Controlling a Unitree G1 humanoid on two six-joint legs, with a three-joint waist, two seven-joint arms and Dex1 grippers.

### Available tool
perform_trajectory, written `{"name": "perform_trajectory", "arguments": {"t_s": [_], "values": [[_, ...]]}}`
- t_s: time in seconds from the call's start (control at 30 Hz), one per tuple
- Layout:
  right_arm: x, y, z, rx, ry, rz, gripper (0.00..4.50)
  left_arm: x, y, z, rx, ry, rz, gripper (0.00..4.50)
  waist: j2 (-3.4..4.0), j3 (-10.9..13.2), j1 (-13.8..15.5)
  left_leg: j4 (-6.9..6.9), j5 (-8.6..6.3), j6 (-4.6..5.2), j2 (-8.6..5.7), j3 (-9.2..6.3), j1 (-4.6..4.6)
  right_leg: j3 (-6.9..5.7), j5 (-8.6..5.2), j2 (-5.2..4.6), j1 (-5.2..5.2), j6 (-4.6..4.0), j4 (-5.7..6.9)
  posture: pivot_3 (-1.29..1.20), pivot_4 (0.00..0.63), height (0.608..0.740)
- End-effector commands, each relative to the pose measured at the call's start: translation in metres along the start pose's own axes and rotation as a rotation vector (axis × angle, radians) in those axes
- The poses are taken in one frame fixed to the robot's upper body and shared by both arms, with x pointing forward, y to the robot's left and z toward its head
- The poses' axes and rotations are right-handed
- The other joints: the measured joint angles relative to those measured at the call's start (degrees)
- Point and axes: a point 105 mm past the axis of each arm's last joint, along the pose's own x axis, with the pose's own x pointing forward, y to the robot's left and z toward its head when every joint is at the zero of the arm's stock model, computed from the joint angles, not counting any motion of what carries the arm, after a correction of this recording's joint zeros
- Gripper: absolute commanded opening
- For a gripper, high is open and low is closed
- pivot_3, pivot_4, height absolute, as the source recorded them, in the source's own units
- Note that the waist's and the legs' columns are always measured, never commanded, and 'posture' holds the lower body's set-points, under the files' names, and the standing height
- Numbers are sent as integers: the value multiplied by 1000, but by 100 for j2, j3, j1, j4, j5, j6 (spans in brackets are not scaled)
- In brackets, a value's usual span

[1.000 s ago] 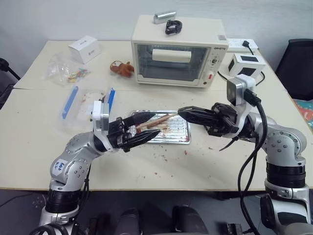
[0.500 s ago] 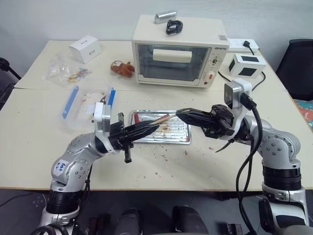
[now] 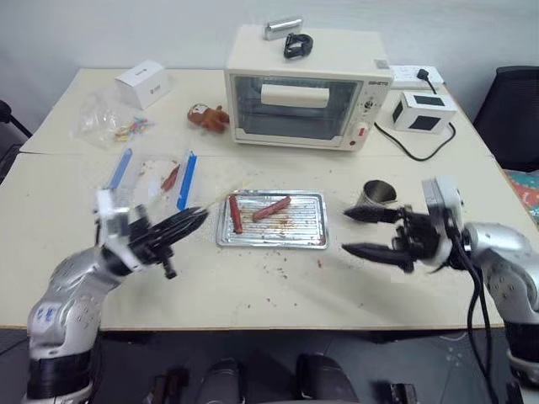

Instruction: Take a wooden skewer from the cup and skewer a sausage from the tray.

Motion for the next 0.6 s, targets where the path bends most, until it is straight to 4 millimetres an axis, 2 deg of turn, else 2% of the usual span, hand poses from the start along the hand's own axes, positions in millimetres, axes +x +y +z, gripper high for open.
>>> {"name": "perform_trajectory", "arguments": {"t_s": [0.03,0.13,0.27,0.33,0.47,0.6], "values": [[-20,6,-7,-120,34,-38,4473,-23,1,10,66,-29,106,0,-6,4,9,2,0,0,0,-2,0,-3,0,-1,1,0,-2,0,150,740],[-33,0,-28,-170,75,-112,4473,-52,1,4,44,-26,228,0,-10,5,5,11,-2,3,0,-5,14,-3,2,-10,18,3,-17,0,150,740],[-23,-8,-32,-219,83,-108,4473,-71,2,-8,21,6,304,0,-9,5,-13,10,-8,6,2,-3,29,9,6,-24,24,5,-15,0,150,740],[-1,-16,-24,-204,73,-81,4473,-73,2,-10,20,20,314,0,-7,6,-28,8,-9,1,7,-4,29,18,6,-27,21,1,-13,0,150,740],[49,-28,-5,-283,84,19,4473,-68,6,-9,32,11,305,0,-7,6,-124,6,-10,-22,26,-4,26,46,1,-20,10,-16,-8,0,150,740],[100,-57,4,-366,176,-9,4473,-55,10,-8,45,-7,280,0,-8,6,-156,-4,-6,-34,31,-2,19,39,-5,-11,-4,-27,-2,0,150,740]]}}
